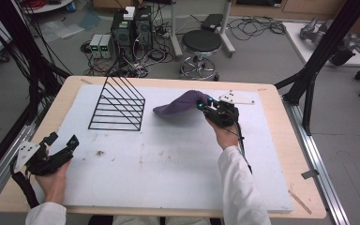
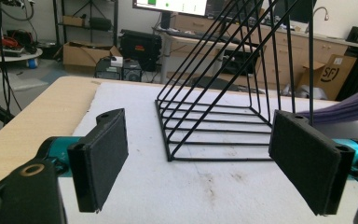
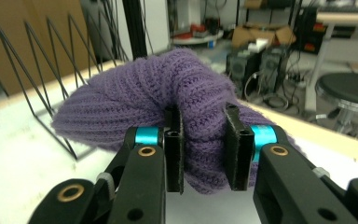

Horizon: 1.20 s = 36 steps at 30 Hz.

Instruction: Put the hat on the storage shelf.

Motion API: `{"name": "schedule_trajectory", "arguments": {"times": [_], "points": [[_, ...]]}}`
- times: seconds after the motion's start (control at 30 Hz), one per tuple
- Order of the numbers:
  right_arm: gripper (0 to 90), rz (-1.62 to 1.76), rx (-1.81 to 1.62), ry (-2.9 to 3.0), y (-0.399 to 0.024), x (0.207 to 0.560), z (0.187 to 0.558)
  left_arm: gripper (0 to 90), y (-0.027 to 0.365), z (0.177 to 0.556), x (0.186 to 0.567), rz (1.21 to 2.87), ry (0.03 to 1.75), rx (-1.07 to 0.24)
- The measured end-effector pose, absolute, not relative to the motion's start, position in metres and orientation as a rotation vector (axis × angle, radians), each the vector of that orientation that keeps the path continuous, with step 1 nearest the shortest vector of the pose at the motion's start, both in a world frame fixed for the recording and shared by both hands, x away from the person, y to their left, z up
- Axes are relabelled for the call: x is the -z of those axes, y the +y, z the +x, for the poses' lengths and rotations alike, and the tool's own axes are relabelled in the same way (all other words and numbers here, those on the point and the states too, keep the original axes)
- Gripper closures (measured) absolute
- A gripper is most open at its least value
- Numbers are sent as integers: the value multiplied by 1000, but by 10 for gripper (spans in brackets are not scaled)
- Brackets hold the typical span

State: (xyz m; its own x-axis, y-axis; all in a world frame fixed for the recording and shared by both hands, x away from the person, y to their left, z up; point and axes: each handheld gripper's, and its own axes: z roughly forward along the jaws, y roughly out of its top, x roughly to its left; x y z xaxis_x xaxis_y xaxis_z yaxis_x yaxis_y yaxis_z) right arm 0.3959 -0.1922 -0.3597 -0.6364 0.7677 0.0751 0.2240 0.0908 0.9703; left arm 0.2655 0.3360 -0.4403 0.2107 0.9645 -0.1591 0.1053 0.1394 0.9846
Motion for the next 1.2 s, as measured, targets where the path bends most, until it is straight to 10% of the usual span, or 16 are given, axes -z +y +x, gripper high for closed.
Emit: {"name": "schedule_trajectory", "arguments": {"times": [1.2], "points": [[729,913,-1807,1482,-163,292,321,181,293,274,405,1308,877,-810]]}}
